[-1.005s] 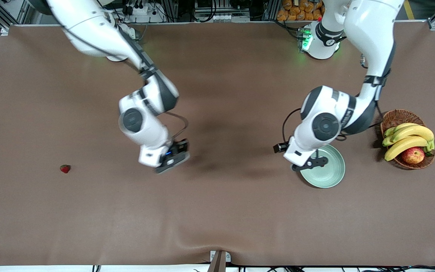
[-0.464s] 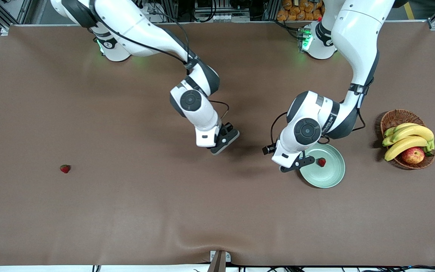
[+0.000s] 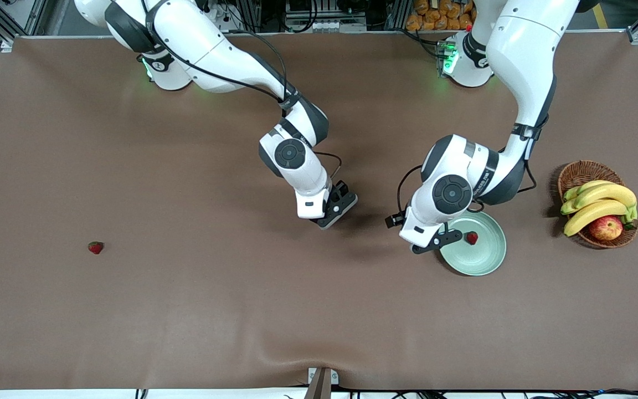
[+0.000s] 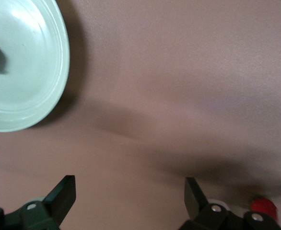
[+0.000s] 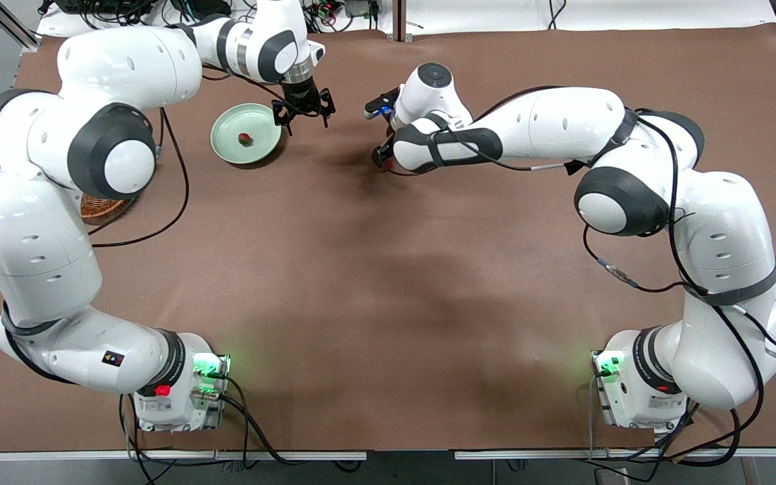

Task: Collect all strawberries into plate
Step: 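Set the strawberry mid-table with the right gripper while the left gripper approaches, then grasp the strawberry with the left gripper while the right gripper grasps the last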

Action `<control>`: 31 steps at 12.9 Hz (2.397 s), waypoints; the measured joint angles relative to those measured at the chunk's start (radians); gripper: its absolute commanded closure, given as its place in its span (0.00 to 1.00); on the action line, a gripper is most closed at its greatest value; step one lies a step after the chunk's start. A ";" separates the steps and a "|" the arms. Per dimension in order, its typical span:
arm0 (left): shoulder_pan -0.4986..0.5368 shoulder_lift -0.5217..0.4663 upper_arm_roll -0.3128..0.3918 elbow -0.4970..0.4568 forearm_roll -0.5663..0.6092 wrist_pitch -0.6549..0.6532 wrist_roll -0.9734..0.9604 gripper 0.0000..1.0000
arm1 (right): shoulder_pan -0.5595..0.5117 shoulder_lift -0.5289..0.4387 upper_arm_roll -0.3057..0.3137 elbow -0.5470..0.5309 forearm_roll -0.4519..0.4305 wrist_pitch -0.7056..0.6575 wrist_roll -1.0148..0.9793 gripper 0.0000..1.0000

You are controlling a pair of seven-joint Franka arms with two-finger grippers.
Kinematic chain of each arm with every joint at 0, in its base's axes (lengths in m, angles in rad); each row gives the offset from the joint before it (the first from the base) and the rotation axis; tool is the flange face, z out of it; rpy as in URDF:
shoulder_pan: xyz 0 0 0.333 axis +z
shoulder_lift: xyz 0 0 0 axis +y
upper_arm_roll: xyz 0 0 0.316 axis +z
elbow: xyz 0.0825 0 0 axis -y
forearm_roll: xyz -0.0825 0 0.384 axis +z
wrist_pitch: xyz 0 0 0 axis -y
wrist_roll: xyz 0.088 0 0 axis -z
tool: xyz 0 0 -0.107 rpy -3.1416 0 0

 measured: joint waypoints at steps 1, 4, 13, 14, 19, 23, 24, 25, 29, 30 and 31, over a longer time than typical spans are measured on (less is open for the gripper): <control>0.000 0.001 0.000 0.004 -0.020 0.001 0.000 0.00 | 0.000 -0.002 -0.004 0.007 -0.001 0.000 0.000 0.00; -0.017 0.015 -0.003 0.025 -0.067 0.001 0.000 0.00 | -0.016 -0.041 -0.017 0.010 -0.001 -0.012 0.000 0.00; -0.221 0.160 0.001 0.183 -0.071 0.099 -0.301 0.00 | -0.433 -0.249 -0.039 -0.226 -0.001 -0.135 -0.017 0.00; -0.239 0.179 0.003 0.185 -0.071 0.129 -0.324 0.00 | -0.500 -0.251 -0.039 -0.231 -0.002 -0.151 -0.033 0.00; -0.307 0.239 0.025 0.192 -0.055 0.197 -0.431 0.00 | -0.786 -0.250 -0.058 -0.251 -0.085 -0.207 -0.096 0.00; -0.314 0.247 0.032 0.193 -0.035 0.197 -0.451 0.15 | -0.885 -0.250 -0.079 -0.253 -0.152 -0.328 -0.099 0.00; -0.314 0.249 0.034 0.193 -0.034 0.197 -0.451 0.24 | -0.907 -0.249 -0.084 -0.254 -0.166 -0.340 -0.109 0.00; -0.314 0.253 0.037 0.193 -0.033 0.197 -0.451 0.31 | -0.929 -0.247 -0.086 -0.254 -0.176 -0.342 -0.127 0.00; -0.313 0.267 0.043 0.193 -0.028 0.197 -0.451 0.69 | -0.964 -0.216 -0.088 -0.254 -0.199 -0.318 -0.152 0.00; -0.313 0.267 0.043 0.193 -0.028 0.197 -0.451 0.85 | -0.964 -0.205 -0.087 -0.254 -0.200 -0.303 -0.152 0.00; -0.313 0.267 0.044 0.194 -0.028 0.197 -0.452 0.97 | -0.963 -0.195 -0.085 -0.254 -0.202 -0.283 -0.152 0.00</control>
